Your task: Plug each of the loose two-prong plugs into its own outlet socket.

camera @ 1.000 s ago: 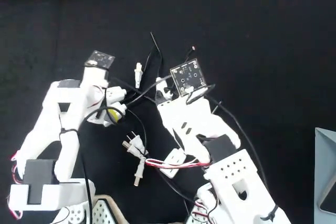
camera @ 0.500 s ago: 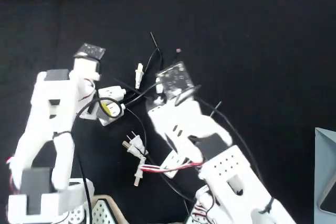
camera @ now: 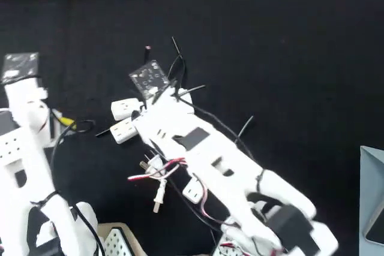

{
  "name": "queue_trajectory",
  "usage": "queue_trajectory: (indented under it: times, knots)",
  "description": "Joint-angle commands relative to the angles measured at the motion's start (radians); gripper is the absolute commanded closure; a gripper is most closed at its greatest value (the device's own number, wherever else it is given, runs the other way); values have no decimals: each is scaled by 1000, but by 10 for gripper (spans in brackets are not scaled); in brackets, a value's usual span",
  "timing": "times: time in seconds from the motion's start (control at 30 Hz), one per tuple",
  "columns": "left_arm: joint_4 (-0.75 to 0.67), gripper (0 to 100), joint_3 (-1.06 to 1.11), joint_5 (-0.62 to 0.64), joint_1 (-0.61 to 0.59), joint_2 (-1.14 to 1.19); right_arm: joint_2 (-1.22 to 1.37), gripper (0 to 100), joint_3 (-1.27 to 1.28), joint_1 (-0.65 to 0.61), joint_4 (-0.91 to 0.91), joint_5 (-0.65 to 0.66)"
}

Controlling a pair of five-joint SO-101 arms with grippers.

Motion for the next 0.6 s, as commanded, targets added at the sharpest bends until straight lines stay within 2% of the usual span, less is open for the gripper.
queue_trajectory:
  times: [0.0,0.3,0.57]
  knots:
    - [-3,698,22,3,-79,-26,105,987,-104,-21,-77,-6]
    - [-48,697,56,2,-87,-26,352,987,-265,-38,-124,-8]
    - [-75,697,96,0,-87,-26,367,987,-265,-81,-118,-11]
